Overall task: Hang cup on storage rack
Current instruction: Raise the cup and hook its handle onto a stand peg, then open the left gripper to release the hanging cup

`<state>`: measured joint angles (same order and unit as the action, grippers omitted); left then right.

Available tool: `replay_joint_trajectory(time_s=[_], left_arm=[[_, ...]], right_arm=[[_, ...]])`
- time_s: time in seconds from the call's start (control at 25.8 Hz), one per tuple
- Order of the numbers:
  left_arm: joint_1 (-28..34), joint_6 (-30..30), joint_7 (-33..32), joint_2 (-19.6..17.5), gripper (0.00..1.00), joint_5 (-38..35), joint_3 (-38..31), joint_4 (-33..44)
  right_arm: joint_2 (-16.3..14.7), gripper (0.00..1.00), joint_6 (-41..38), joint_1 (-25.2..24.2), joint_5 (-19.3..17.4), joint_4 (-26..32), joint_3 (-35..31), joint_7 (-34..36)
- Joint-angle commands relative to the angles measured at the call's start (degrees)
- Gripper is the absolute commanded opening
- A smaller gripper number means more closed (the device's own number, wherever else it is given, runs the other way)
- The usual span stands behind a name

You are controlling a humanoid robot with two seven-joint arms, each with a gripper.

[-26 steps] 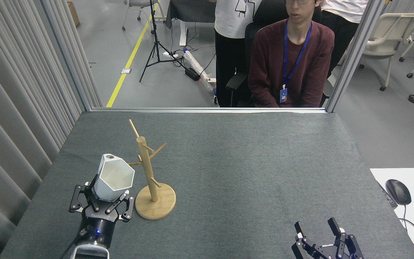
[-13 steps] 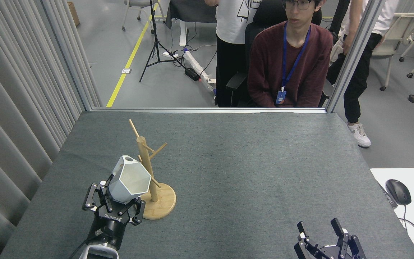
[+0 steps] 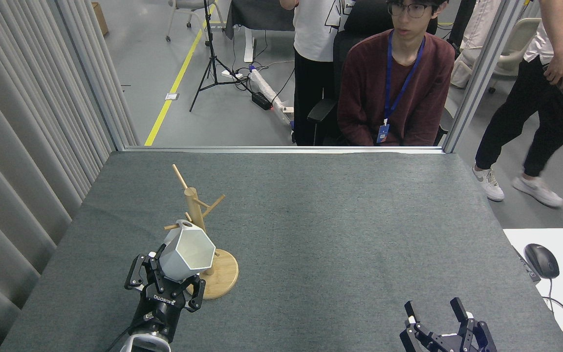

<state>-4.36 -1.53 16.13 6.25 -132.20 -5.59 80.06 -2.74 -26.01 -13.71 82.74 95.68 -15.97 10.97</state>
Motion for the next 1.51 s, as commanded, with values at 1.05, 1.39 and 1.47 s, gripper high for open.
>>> replay_joint_trajectory(time_s=[1.05, 1.39, 1.47], left_arm=[[9.99, -0.23, 4.70, -1.68, 1.00, 3.35, 0.14, 9.14], [17.81, -3.30, 4.18, -4.66, 1.00, 23.56, -0.12, 15.91], [20.18, -5.59, 3.38, -5.81, 1.00, 32.53, -0.56, 16.97]], right_arm=[[0.19, 1.00, -0.09, -0.01, -0.12, 0.03, -0.12, 0.72], [0.99, 1.00, 0.08, -0.36, 0.15, 0.73, -0.03, 0.63], [0.99, 1.00, 0.08, -1.50, 0.15, 1.09, -0.20, 0.63]])
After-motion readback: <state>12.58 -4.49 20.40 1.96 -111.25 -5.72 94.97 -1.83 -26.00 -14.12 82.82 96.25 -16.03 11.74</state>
